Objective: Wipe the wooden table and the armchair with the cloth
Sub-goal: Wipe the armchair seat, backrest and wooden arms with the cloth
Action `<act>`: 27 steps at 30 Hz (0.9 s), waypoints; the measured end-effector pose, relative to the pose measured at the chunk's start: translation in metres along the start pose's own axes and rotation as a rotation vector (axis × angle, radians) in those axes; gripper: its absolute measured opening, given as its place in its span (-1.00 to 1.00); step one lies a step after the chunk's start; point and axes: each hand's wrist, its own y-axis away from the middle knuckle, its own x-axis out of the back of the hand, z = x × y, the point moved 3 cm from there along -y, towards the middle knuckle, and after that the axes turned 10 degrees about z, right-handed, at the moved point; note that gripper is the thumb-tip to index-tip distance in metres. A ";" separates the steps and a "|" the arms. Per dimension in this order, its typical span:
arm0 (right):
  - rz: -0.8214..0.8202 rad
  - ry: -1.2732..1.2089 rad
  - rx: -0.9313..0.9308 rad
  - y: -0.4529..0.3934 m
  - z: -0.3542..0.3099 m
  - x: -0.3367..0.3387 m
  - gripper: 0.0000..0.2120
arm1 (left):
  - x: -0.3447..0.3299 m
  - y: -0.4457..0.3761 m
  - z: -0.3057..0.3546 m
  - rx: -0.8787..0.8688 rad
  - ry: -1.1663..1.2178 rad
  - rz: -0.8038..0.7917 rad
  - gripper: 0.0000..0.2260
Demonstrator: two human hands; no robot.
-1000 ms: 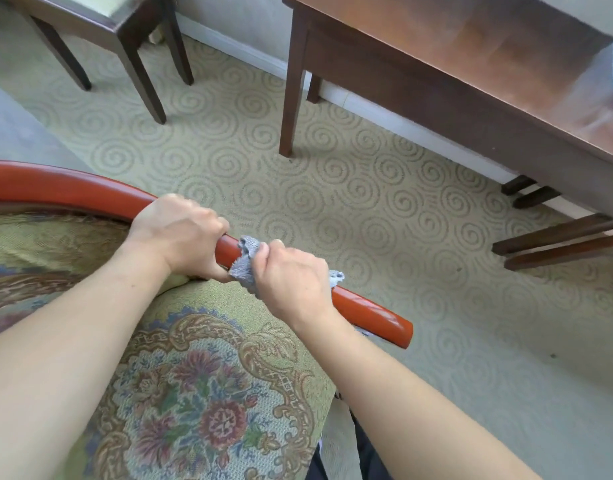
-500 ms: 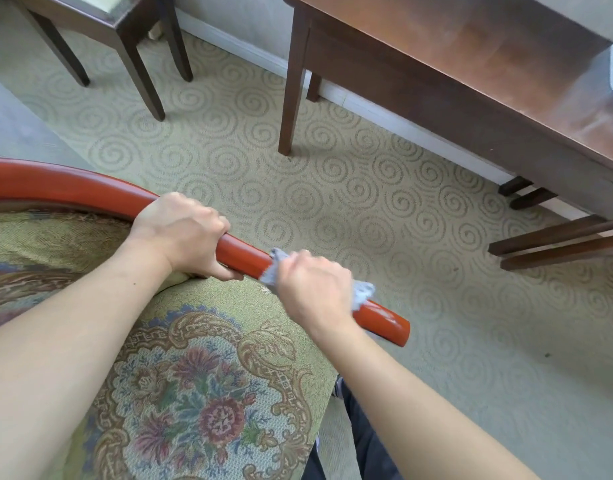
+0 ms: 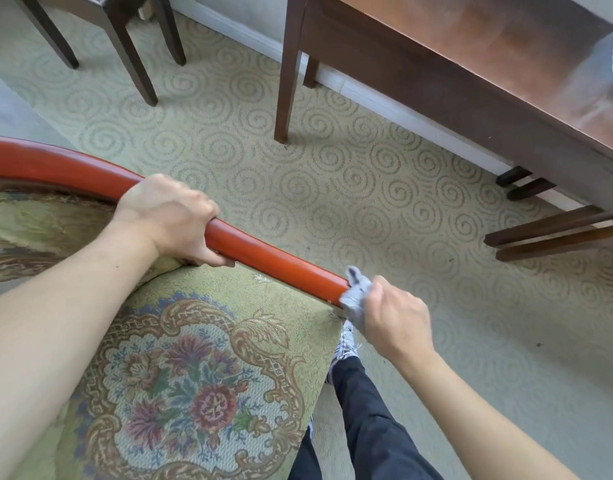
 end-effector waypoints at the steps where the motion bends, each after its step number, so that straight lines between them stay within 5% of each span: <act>1: -0.028 -0.053 -0.099 0.001 0.011 -0.006 -0.69 | -0.001 -0.001 0.000 0.001 -0.004 -0.010 -0.29; 5: -0.019 -0.057 -0.194 -0.023 -0.008 -0.014 -0.67 | -0.004 0.001 -0.001 -0.014 -0.007 -0.021 -0.29; 15: 0.023 -0.132 0.192 -0.109 -0.184 -0.004 -0.86 | 0.000 0.001 0.001 -0.013 -0.031 0.011 -0.45; 17: 0.097 -0.095 0.232 -0.104 -0.177 -0.003 -0.92 | 0.002 0.001 0.001 -0.013 -0.032 0.009 -0.45; 21: 0.233 -0.063 0.116 -0.064 -0.114 0.003 -0.73 | 0.006 0.002 0.001 0.003 -0.057 -0.022 -0.29; 25: -0.047 0.211 0.159 -0.026 -0.024 -0.010 -0.83 | 0.008 0.001 0.002 0.013 -0.037 -0.063 -0.28; 27: -0.123 0.169 0.034 -0.014 0.011 -0.021 -0.83 | 0.005 0.000 0.001 0.016 -0.025 -0.082 -0.27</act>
